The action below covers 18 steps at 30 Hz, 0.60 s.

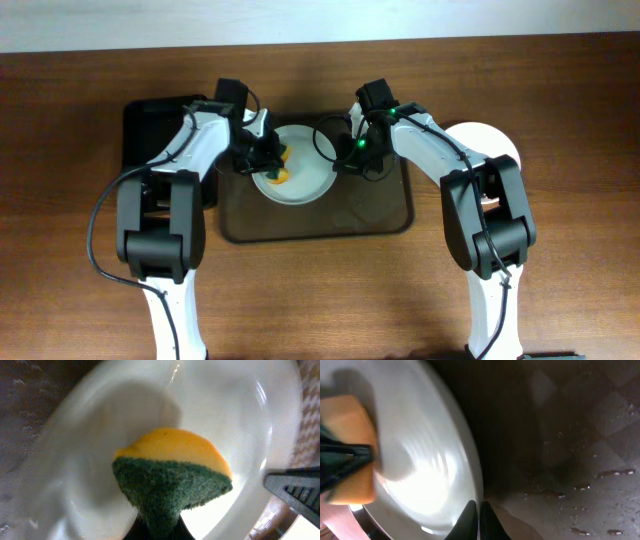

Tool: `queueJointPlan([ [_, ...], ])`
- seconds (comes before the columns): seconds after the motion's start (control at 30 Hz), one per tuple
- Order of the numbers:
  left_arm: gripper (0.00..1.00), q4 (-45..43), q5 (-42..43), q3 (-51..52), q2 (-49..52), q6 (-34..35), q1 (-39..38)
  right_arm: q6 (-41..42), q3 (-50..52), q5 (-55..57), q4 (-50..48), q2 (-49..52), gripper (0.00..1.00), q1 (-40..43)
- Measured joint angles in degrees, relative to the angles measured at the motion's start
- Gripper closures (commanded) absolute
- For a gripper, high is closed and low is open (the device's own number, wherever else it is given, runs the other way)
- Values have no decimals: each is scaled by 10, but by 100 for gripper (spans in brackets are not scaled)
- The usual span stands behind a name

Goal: Clean dirty plates on tray and stack at the side
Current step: 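Scrub the last plate with the sponge while right gripper holds it, then carry the last plate with right gripper onto the right-side stack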

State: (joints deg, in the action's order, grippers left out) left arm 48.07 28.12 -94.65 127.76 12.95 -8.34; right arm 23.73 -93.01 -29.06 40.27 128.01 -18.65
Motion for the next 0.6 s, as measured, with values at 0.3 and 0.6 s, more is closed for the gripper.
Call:
queueJointPlan([
  [0.3, 100, 57, -41, -104, -44, -6, 37, -3, 0, 14, -31, 0, 60, 0],
  [0.6, 99, 61, -153, -104, -44, 1, 39, 6, 0, 72, -56, 3, 96, -48],
])
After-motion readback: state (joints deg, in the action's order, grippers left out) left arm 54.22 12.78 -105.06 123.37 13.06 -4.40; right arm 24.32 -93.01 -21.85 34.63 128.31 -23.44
